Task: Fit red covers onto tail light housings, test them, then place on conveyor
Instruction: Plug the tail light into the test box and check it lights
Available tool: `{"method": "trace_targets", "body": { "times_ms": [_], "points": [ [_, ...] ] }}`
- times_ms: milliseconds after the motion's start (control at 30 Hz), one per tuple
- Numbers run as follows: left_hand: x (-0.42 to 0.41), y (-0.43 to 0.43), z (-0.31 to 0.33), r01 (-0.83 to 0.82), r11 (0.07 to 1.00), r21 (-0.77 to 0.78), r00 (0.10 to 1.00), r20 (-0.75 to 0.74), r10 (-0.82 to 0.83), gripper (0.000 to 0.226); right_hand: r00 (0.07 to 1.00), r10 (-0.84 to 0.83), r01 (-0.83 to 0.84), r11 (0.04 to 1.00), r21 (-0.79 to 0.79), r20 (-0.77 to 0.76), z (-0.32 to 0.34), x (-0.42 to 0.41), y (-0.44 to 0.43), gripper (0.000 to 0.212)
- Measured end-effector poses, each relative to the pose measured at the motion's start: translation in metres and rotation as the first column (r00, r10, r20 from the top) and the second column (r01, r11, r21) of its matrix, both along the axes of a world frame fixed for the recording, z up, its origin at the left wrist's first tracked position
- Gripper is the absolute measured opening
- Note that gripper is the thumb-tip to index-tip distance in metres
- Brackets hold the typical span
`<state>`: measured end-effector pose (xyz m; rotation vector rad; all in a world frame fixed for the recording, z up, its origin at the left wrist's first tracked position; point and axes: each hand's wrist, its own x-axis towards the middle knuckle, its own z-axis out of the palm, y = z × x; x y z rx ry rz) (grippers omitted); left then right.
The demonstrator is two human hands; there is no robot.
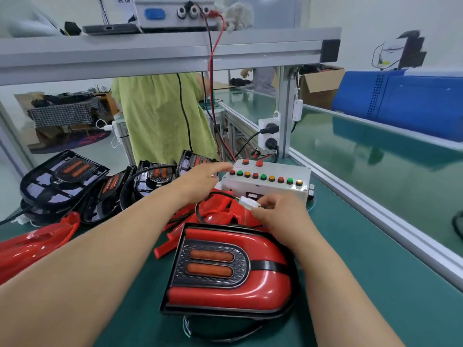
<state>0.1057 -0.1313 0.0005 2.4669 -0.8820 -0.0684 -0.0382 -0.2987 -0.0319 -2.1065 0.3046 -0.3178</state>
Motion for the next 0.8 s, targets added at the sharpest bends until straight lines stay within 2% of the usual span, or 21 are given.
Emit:
{"method": "trace_targets", "body": {
  "times_ms": [100, 300, 433, 700, 800],
  "points": [
    [0.0, -0.006, 0.003, 0.03, 0.994, 0.102, 0.999, 0.018, -0.033, 0.065, 1.0, 0.001, -0.001, 1.0, -0.013, -0.031, -0.001, 0.002, 0.001, 0.003],
    [-0.002, -0.009, 0.005, -0.002, 0.99, 0.143, 0.997, 0.078, -0.009, 0.073, 0.999, -0.013, 0.011, 0.998, -0.062, -0.033, -0.001, 0.004, 0.003, 0.011],
    [-0.003, -0.013, 0.003, -0.031, 0.987, 0.156, 0.994, 0.113, 0.013, 0.073, 0.999, -0.023, 0.02, 0.997, -0.068, -0.037, -0.001, 0.005, 0.003, 0.004],
    [-0.004, -0.011, -0.001, -0.029, 0.986, 0.163, 0.987, 0.16, 0.003, 0.072, 0.999, -0.027, 0.024, 0.998, -0.059, -0.042, -0.003, 0.006, 0.005, 0.011],
    [-0.002, -0.013, 0.0, -0.032, 0.983, 0.182, 0.986, 0.165, 0.001, 0.073, 0.999, -0.023, 0.02, 0.998, -0.052, -0.047, -0.003, 0.007, 0.005, 0.006]
  ]
}}
